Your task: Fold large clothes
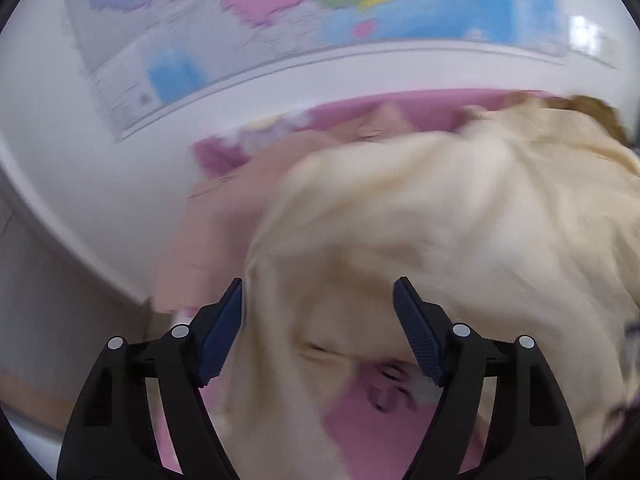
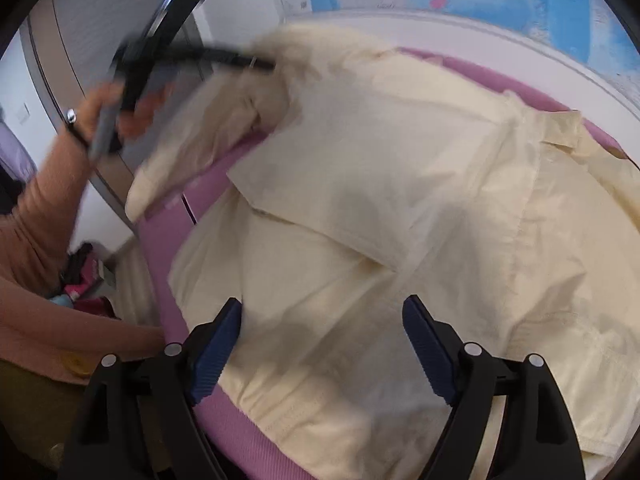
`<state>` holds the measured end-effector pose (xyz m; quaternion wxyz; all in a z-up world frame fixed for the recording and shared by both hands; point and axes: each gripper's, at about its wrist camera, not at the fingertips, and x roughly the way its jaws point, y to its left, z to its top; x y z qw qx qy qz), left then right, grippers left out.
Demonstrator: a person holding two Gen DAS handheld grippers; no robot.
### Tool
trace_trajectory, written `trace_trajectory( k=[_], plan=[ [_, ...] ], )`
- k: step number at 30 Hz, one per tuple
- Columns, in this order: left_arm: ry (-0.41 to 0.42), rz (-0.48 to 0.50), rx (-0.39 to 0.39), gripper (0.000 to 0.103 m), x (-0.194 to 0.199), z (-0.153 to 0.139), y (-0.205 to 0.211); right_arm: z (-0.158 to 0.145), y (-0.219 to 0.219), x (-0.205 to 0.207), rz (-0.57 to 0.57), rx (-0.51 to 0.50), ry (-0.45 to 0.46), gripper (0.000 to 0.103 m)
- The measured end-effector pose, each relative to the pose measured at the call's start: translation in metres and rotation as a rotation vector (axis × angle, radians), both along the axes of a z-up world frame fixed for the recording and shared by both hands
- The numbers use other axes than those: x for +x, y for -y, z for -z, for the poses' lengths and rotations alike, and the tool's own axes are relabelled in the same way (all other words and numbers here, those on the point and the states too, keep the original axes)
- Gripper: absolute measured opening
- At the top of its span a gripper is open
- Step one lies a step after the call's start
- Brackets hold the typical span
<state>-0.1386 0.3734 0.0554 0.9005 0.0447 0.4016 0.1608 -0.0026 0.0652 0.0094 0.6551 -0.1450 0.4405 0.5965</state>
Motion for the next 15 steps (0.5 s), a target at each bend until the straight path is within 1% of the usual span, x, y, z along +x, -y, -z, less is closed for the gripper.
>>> trace_trajectory(
  k=[2,3,4,5,7,8,9,10,12,13,15],
  plan=[
    [0.078,0.085,-0.057,0.084,-0.022,-0.005,0.017,-0.014,0.024,0.015,0.058,0.053,-0.004,0.082],
    [0.131,0.153,-0.140,0.092,-0.040,-0.008,0.028,-0.020,0.036,0.022,0.091,0.077,-0.003,0.084],
    [0.159,0.198,-0.190,0.093,-0.052,-0.008,0.036,-0.025,0.055,0.032,0.150,0.095,0.009,0.088],
    [0.173,0.239,-0.223,0.094,-0.062,-0.006,0.045,-0.028,0.075,0.043,0.219,0.105,0.021,0.089],
    [0.167,0.274,-0.266,0.094,-0.074,0.002,0.058,-0.029,0.109,0.062,0.332,0.121,0.009,0.089],
    [0.160,0.293,-0.316,0.094,-0.078,0.009,0.063,-0.027,0.126,0.073,0.392,0.112,0.007,0.090],
    [0.156,0.310,-0.372,0.094,-0.082,0.015,0.068,-0.023,0.142,0.081,0.448,0.089,0.018,0.090],
    [0.146,0.318,-0.411,0.094,-0.084,0.022,0.071,-0.019,0.161,0.089,0.518,0.054,0.040,0.090],
    [0.135,0.351,-0.455,0.094,-0.092,0.034,0.081,-0.008,0.197,0.103,0.630,0.009,0.039,0.094],
    [0.120,0.371,-0.475,0.094,-0.094,0.040,0.086,-0.005,0.209,0.106,0.667,-0.005,0.029,0.094],
    [0.089,0.405,-0.474,0.096,-0.101,0.049,0.099,0.011,0.235,0.115,0.726,-0.024,-0.020,0.095]
  ],
)
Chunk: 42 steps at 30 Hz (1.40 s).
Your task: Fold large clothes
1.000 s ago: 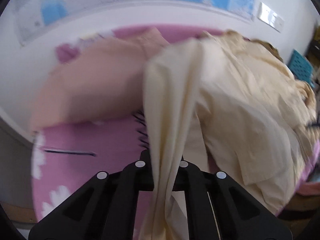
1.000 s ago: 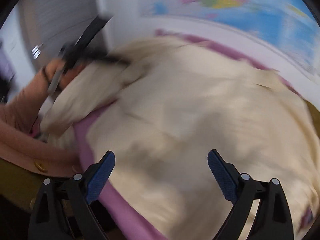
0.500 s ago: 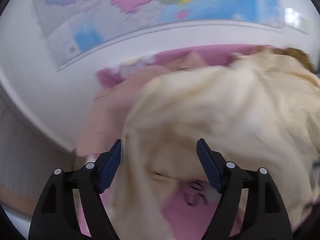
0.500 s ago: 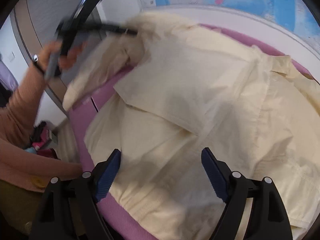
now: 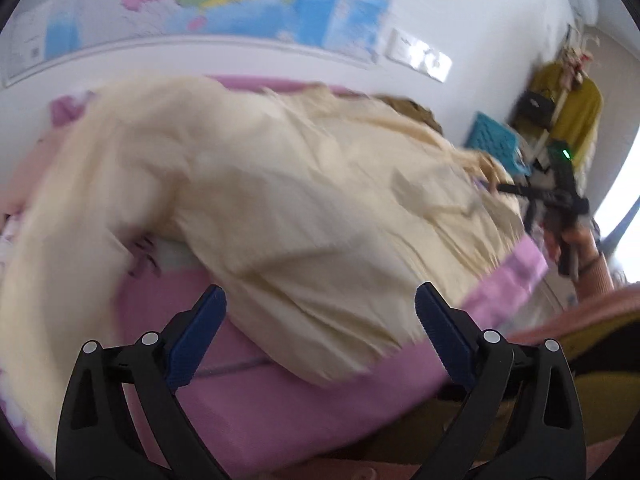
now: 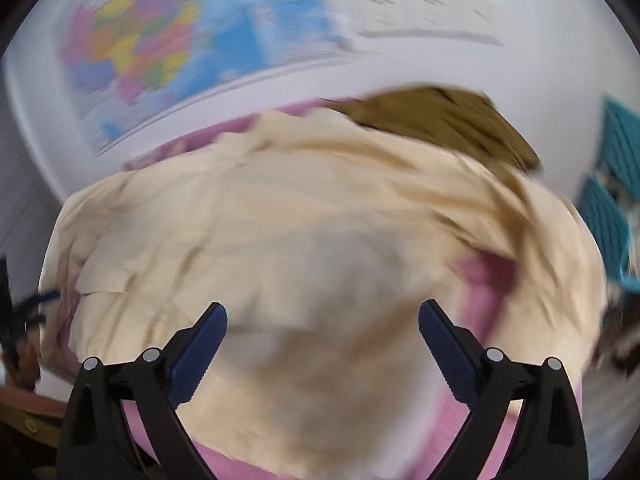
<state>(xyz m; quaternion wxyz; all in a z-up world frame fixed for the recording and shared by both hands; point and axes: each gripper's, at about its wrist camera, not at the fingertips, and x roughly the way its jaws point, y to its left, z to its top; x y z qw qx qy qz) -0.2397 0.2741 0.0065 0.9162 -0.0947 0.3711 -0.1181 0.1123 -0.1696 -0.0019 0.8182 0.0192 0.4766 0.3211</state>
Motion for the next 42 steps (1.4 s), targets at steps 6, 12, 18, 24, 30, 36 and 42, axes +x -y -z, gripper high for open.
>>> trace_trajectory(
  k=[6,12,18,24,30,36,42],
  plan=[
    [-0.193,0.048,-0.041,0.098,0.011,0.047,0.025,0.050,0.036,-0.006,0.033,0.103,-0.209,0.097],
    [-0.201,0.007,-0.139,0.092,0.026,0.057,0.027,0.060,0.034,-0.022,-0.029,0.256,-0.283,0.058],
    [-0.157,-0.057,-0.181,0.024,0.021,0.028,0.010,0.027,0.026,-0.039,-0.135,0.432,-0.294,0.021],
    [-0.122,-0.117,-0.157,0.025,0.005,-0.012,-0.016,0.013,0.015,-0.057,-0.218,0.444,-0.319,0.024],
    [-0.052,-0.051,0.139,0.066,-0.017,-0.029,0.008,0.030,0.029,-0.056,-0.114,0.195,-0.322,0.077],
    [0.214,0.035,0.118,0.092,-0.043,-0.083,0.013,-0.023,0.099,-0.040,0.148,0.148,-0.062,0.090],
    [0.124,0.118,0.087,0.092,0.014,-0.064,0.053,0.008,0.132,-0.006,0.333,-0.012,-0.071,0.097]
  ],
)
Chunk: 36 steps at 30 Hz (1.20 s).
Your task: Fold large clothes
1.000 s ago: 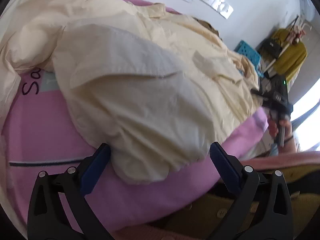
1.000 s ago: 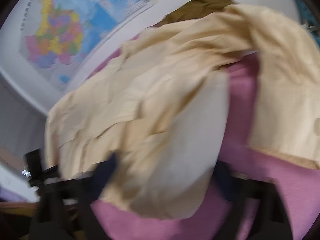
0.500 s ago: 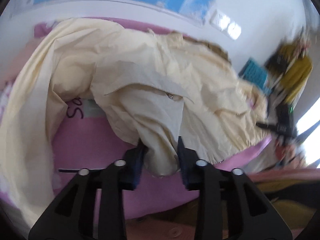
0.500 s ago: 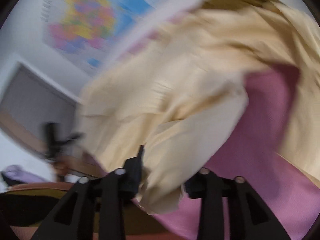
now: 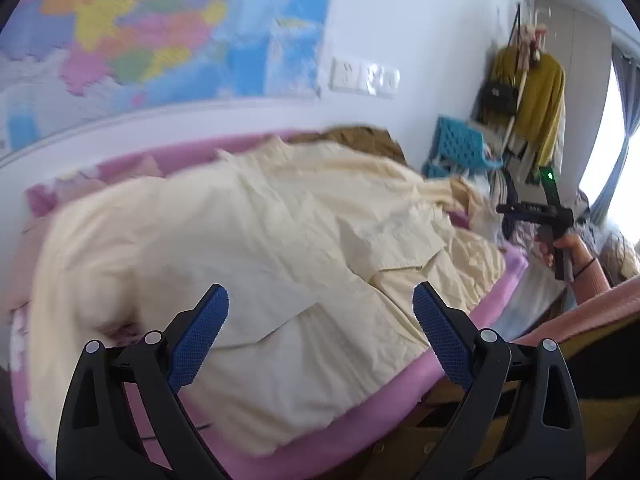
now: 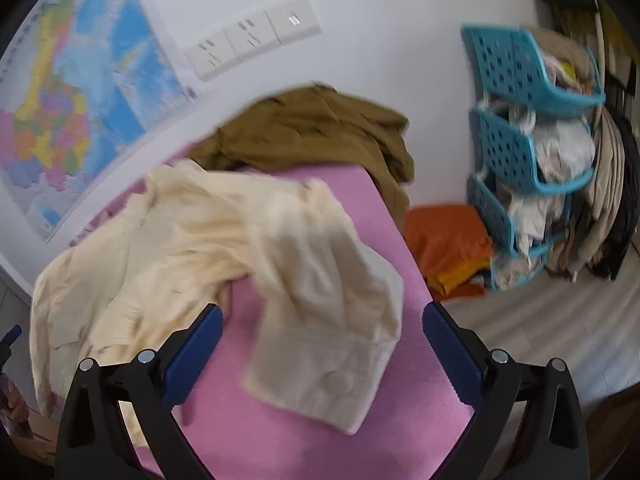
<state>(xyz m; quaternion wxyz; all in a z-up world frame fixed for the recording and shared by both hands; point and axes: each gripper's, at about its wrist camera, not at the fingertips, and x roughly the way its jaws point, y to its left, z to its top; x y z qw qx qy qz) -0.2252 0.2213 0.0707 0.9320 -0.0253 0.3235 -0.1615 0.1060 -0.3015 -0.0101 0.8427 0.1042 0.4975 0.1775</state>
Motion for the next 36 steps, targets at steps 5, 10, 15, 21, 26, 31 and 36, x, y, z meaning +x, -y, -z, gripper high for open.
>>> trace_trajectory(
  k=[5,10,15,21,26,31,36],
  plan=[
    [-0.054,0.117,-0.012,0.091,0.042,0.015,0.040,0.020,-0.002,0.013,-0.101,0.049,-0.054,0.052],
    [-0.068,0.202,-0.015,0.091,0.071,0.016,0.064,-0.027,-0.005,0.013,-0.191,0.253,-0.025,0.037],
    [-0.020,0.298,-0.051,0.091,0.091,0.000,0.081,-0.118,-0.026,0.005,-0.345,0.548,0.109,0.015],
    [0.025,0.368,-0.171,0.092,0.102,-0.017,0.078,-0.146,-0.116,-0.004,-0.554,0.635,0.134,0.014],
    [0.042,0.381,-0.253,0.097,0.093,-0.014,0.055,-0.111,-0.197,-0.001,-0.661,0.652,0.006,0.006],
    [-0.023,0.322,-0.190,0.098,0.097,0.010,0.049,-0.081,-0.260,-0.016,-0.762,0.601,-0.106,0.006],
    [-0.166,0.223,0.005,0.097,0.132,0.049,0.072,-0.084,-0.265,-0.030,-0.814,0.524,-0.095,0.035]
  ],
)
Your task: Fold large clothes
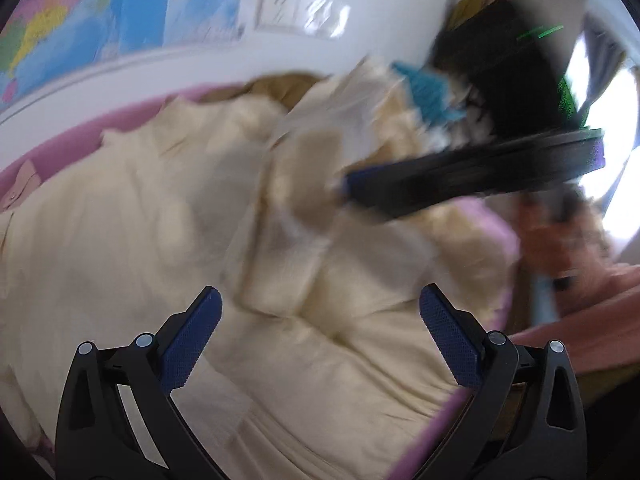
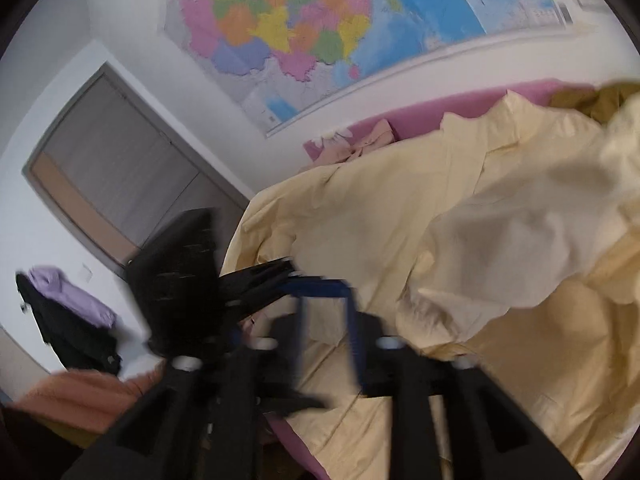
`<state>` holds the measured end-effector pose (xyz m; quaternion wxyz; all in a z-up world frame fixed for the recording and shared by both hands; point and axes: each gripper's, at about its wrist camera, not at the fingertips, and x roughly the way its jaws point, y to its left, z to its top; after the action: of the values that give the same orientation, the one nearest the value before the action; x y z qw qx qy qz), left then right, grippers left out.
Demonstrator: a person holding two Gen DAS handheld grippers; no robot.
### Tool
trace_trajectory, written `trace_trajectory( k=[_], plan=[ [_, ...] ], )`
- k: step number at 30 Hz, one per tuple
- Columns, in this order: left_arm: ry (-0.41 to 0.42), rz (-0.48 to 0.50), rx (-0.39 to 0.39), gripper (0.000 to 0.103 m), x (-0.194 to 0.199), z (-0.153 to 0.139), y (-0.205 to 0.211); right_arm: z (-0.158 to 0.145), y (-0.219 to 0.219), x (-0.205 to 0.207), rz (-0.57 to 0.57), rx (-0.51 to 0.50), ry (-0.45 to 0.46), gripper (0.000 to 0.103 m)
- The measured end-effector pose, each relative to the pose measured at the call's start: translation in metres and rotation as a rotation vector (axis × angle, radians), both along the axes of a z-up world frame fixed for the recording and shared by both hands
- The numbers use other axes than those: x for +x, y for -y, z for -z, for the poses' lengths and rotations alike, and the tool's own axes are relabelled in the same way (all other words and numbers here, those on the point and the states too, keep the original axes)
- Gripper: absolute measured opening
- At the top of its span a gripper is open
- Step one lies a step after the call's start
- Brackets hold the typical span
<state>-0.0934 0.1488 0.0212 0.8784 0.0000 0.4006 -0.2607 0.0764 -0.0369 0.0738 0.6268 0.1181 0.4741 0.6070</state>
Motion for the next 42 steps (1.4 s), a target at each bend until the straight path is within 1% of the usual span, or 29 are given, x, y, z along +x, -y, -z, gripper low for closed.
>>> trace_trajectory(
  k=[1,3,4,5,6,7,9,10,13,15,17,20,21,24,26,27,28,29,30,32,33,34,36,37,38,39,40,41,42],
  plan=[
    [-0.017,-0.009,0.008,0.095,0.007,0.004,0.002,-0.009,0.011,0.000,0.025,0.008,0.042,0.045],
    [-0.051,-0.039,0.014,0.090,0.024,0.008,0.001,-0.026,0.037,0.004,0.100,0.024,0.136,0.052],
    [-0.071,-0.055,0.016,0.081,0.033,0.010,0.001,-0.034,0.057,0.008,0.168,0.033,0.182,0.063],
    [-0.100,-0.071,0.019,0.071,0.043,0.013,0.000,-0.039,0.071,0.013,0.224,0.025,0.213,0.070],
    [-0.130,-0.082,0.015,0.049,0.052,0.016,-0.001,-0.043,0.091,0.019,0.303,0.001,0.247,0.073],
    [-0.148,-0.076,-0.001,0.028,0.056,0.017,-0.003,-0.043,0.103,0.024,0.342,-0.020,0.256,0.073],
    [-0.141,-0.069,0.002,0.015,0.061,0.011,-0.007,-0.036,0.128,0.035,0.423,-0.044,0.232,0.074],
    [-0.107,-0.081,-0.001,0.012,0.060,0.000,-0.016,-0.033,0.137,0.038,0.446,-0.047,0.218,0.074],
    [-0.091,-0.104,-0.080,0.012,0.049,-0.029,-0.051,-0.018,0.161,0.048,0.510,-0.075,0.188,0.074],
    [-0.087,-0.152,-0.096,0.012,0.040,-0.046,-0.081,-0.005,0.169,0.053,0.525,-0.086,0.176,0.074],
    [-0.100,-0.209,-0.076,0.012,0.029,-0.054,-0.106,0.005,0.170,0.059,0.532,-0.115,0.168,0.074],
    [-0.138,-0.271,-0.018,0.013,0.016,-0.048,-0.130,0.026,0.148,0.075,0.518,-0.164,0.142,0.074],
    [-0.182,-0.278,0.007,0.015,0.012,-0.038,-0.136,0.031,0.138,0.080,0.508,-0.178,0.135,0.074],
    [-0.231,-0.306,0.101,0.021,0.008,-0.018,-0.136,0.049,0.116,0.094,0.459,-0.245,0.103,0.074],
    [-0.241,-0.309,0.092,0.023,0.007,-0.011,-0.137,0.057,0.103,0.108,0.448,-0.279,0.092,0.075],
    [-0.242,-0.305,0.058,0.037,0.008,-0.011,-0.139,0.059,0.098,0.114,0.451,-0.285,0.085,0.076],
    [-0.229,-0.307,0.048,0.059,0.008,-0.012,-0.140,0.061,0.092,0.124,0.450,-0.287,0.076,0.082],
    [-0.212,-0.305,0.054,0.067,0.006,-0.015,-0.139,0.062,0.087,0.132,0.455,-0.293,0.077,0.087],
    [-0.191,-0.297,0.058,0.074,0.008,-0.018,-0.133,0.064,0.081,0.143,0.477,-0.317,0.094,0.088],
    [-0.188,-0.268,0.045,0.078,0.010,-0.016,-0.129,0.069,0.069,0.159,0.474,-0.320,0.060,0.093],
    [-0.188,-0.260,0.058,0.086,0.013,-0.014,-0.124,0.075,0.063,0.170,0.457,-0.312,0.011,0.093],
    [-0.188,-0.265,0.082,0.090,0.017,-0.012,-0.118,0.079,0.058,0.178,0.452,-0.318,-0.016,0.094],
    [-0.204,-0.263,0.136,0.090,0.027,-0.004,-0.107,0.090,0.046,0.188,0.405,-0.338,-0.059,0.096],
    [-0.212,-0.259,0.160,0.086,0.034,0.002,-0.100,0.096,0.040,0.191,0.374,-0.342,-0.082,0.096],
    [-0.213,-0.259,0.182,0.083,0.038,0.007,-0.096,0.103,0.035,0.192,0.339,-0.349,-0.104,0.095],
    [-0.205,-0.259,0.229,0.069,0.044,0.012,-0.089,0.106,0.033,0.190,0.327,-0.363,-0.089,0.088],
    [-0.195,-0.261,0.263,0.055,0.048,0.015,-0.086,0.106,0.033,0.188,0.318,-0.366,-0.072,0.055],
    [-0.184,-0.257,0.274,0.047,0.051,0.015,-0.084,0.108,0.032,0.185,0.293,-0.384,-0.055,0.022],
    [-0.167,-0.256,0.280,0.030,0.054,0.014,-0.085,0.109,0.034,0.182,0.296,-0.399,-0.043,0.011]
  ],
)
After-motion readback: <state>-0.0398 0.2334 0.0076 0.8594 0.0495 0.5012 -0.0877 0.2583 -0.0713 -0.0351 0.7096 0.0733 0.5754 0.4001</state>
